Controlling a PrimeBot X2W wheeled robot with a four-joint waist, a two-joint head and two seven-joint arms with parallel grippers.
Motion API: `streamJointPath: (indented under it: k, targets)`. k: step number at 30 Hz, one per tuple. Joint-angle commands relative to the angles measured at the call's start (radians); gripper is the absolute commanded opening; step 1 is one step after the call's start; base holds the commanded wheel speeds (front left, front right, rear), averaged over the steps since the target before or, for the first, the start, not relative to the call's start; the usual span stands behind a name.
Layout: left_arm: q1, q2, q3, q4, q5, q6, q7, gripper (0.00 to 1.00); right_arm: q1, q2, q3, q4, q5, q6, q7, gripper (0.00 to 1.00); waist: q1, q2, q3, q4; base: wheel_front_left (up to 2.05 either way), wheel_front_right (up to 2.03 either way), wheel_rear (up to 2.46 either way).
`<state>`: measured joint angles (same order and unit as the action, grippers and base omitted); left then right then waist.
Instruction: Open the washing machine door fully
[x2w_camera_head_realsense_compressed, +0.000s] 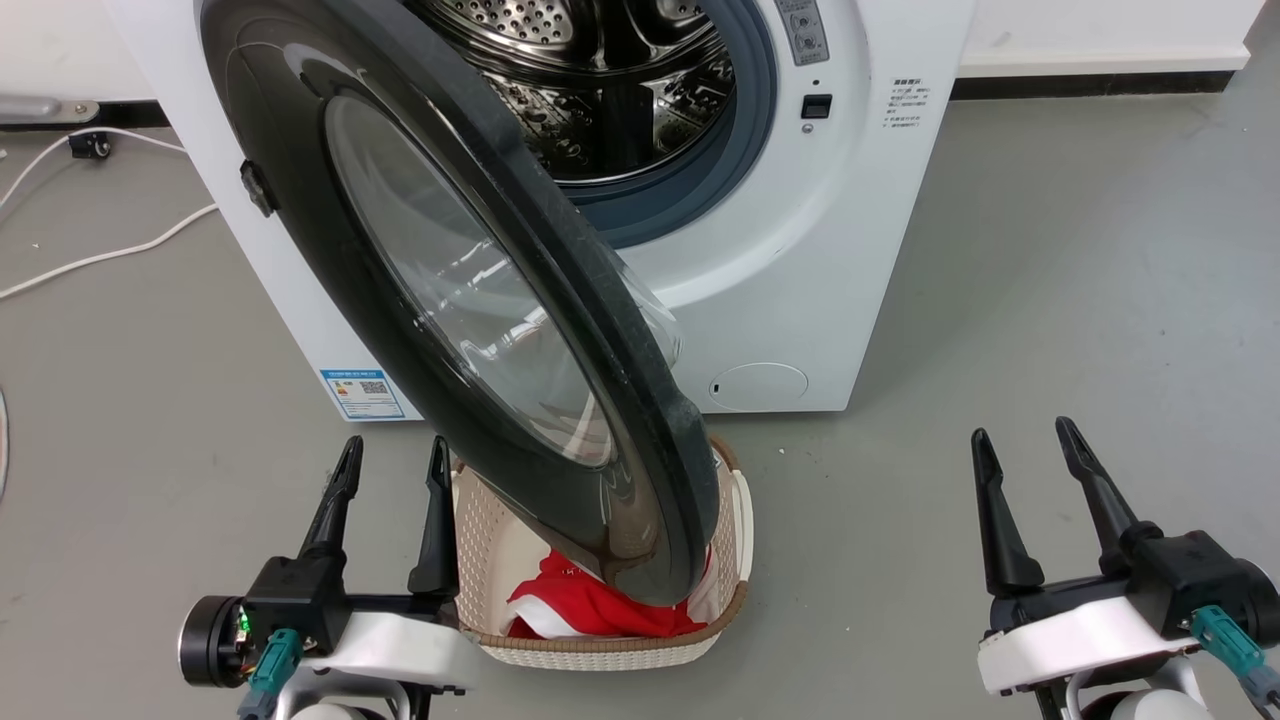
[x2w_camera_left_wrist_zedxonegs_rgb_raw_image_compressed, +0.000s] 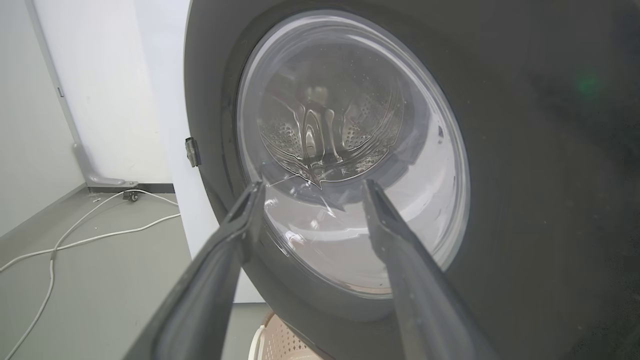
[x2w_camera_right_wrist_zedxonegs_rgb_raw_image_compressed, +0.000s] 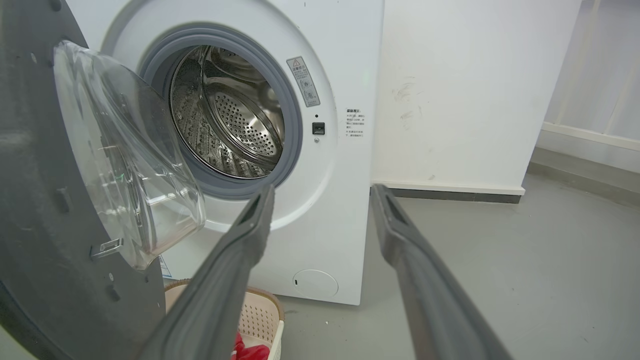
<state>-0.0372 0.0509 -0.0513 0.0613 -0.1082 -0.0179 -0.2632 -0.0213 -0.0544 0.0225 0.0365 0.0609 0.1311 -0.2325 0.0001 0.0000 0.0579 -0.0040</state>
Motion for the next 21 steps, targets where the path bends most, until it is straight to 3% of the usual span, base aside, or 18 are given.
streamJointPath:
  k: [1, 9, 10, 11, 21]
  targets:
    - [-0.009, -0.001, 0.001, -0.004, 0.007, -0.005, -0.002, 1.00, 0.000, 0.005, 0.000, 0.003, -0.003, -0.001, -0.004, 1.00, -0.0001, 0.0000, 0.001, 0.000, 0.00, 0.00, 0.00]
    - [-0.015, -0.001, 0.000, -0.019, 0.024, -0.008, -0.002, 1.00, -0.008, 0.006, 0.000, 0.010, 0.014, -0.001, -0.006, 1.00, -0.0001, 0.0000, 0.004, 0.001, 0.00, 0.00, 0.00]
    - [-0.012, -0.001, 0.000, -0.019, 0.026, -0.008, -0.002, 0.29, -0.008, 0.006, 0.000, 0.011, 0.016, -0.001, -0.007, 1.00, -0.0001, 0.0000, 0.004, 0.000, 0.00, 0.00, 0.00]
    - [-0.012, -0.001, 0.000, -0.021, 0.026, -0.011, -0.002, 0.00, -0.008, 0.006, 0.000, 0.012, 0.018, -0.001, -0.007, 1.00, -0.0001, 0.0000, 0.004, 0.000, 0.00, 0.00, 0.00]
    - [-0.027, -0.001, 0.007, -0.051, 0.017, -0.025, -0.002, 0.00, -0.010, 0.006, 0.000, 0.022, 0.027, -0.001, -0.010, 1.00, -0.0001, 0.0000, 0.000, -0.001, 0.00, 0.00, 0.00]
